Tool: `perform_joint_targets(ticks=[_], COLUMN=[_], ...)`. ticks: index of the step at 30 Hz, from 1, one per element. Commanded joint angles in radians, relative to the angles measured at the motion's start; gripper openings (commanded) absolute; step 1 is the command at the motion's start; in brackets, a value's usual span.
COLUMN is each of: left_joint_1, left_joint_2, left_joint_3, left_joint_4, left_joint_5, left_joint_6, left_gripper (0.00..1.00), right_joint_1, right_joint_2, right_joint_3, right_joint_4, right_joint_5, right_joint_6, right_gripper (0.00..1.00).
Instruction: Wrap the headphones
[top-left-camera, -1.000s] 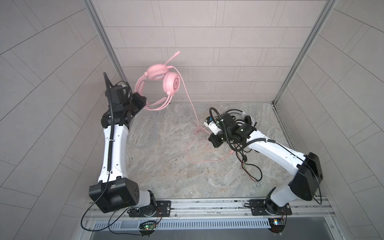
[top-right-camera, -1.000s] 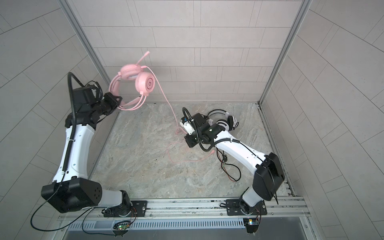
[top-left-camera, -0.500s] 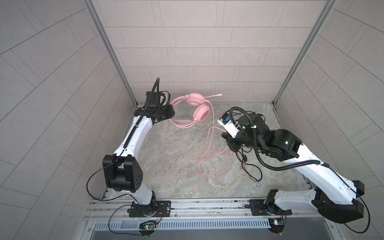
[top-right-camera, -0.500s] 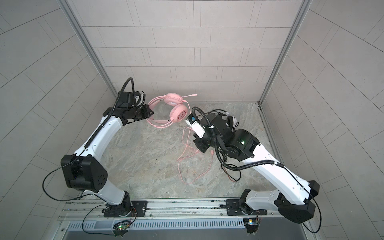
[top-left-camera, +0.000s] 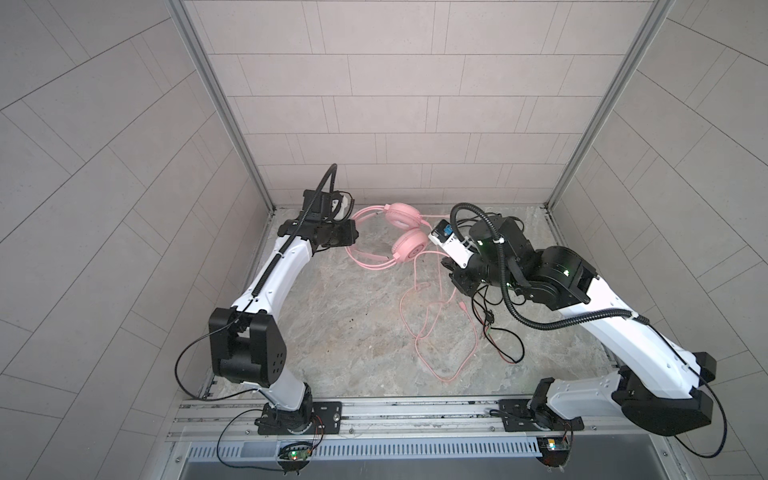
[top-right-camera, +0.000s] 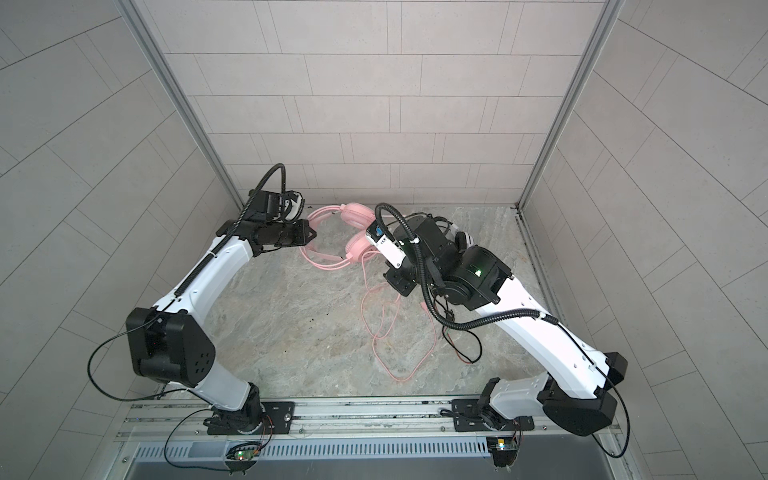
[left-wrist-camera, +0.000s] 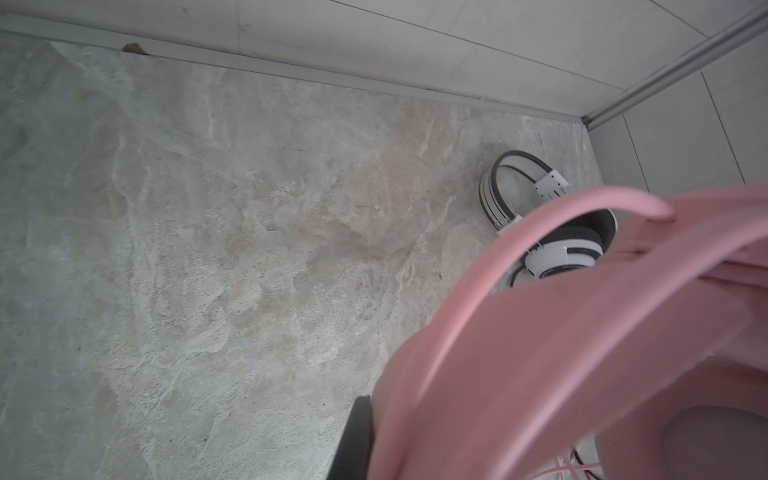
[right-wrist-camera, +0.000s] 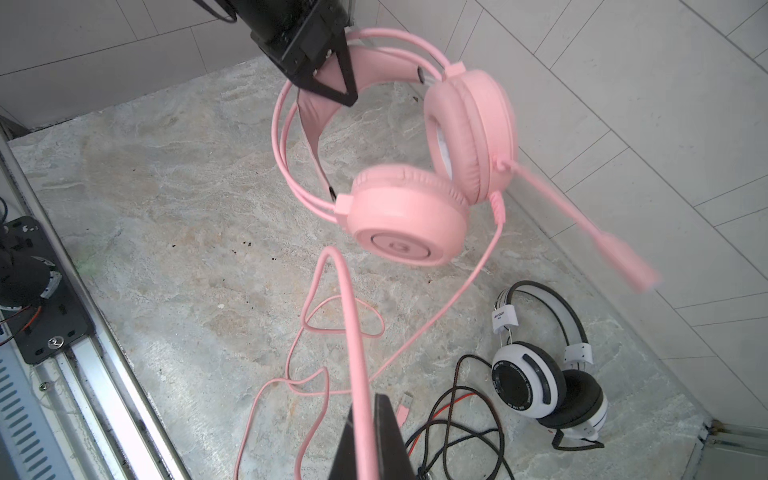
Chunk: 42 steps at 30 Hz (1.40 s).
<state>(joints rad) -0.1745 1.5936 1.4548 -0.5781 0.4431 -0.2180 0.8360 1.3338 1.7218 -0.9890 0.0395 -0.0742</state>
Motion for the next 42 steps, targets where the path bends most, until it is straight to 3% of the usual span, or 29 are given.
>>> perform_joint_targets(ticks=[1, 10, 12, 17, 24, 29, 33, 38, 42], left_joint_1=[-0.054, -0.143, -0.143, -0.121, -0.030, 0.062, 0.159, 0.258, 0.290], left_joint_2=[-0.034, -0.051, -0.084, -0.199, -0.218, -0.242, -0.251, -0.294, -0.315], left_joint_3=[0.038, 0.070, 0.065, -0.029, -0.047, -0.065, -0.064, -0.088, -0.097], left_joint_4=[-0.003, -0.087, -0.094, 0.006, 0.029, 0.040, 0.022, 0.030, 0.032], left_joint_5=[0.049, 0.024, -0.059, -0.290, -0.366, -0.447, -0.527, -0.624, -0.667], left_joint_6=[0.061, 0.180, 0.198, 0.157, 0.063, -0.013, -0.042, -0.069, -0.073], left_gripper=[0.00, 0.00, 0.00, 0.00, 0.00, 0.00, 0.00, 0.00, 0.00], right_joint_1=[-0.021, -0.218, -0.262, -0.319, -0.305, -0.312, -0.383, -0.586, -0.652], right_joint_2=[0.042, 0.119, 0.112, 0.037, -0.015, -0.102, -0.139, -0.209, -0.235], right_joint_3=[0.070, 0.227, 0.239, 0.175, 0.089, 0.066, 0.080, 0.050, 0.048], right_joint_4=[-0.021, -0.050, -0.059, -0.019, -0.026, -0.020, -0.061, -0.058, -0.063], right_joint_5=[0.041, 0.141, 0.123, -0.093, -0.481, -0.552, -0.413, -0.137, 0.128], right_joint_6=[-0.072, -0.061, -0.036, 0.053, 0.185, 0.224, 0.218, 0.294, 0.251], right_gripper=[0.04, 0.04, 0.04, 0.04, 0.04, 0.04, 0.04, 0.03, 0.00])
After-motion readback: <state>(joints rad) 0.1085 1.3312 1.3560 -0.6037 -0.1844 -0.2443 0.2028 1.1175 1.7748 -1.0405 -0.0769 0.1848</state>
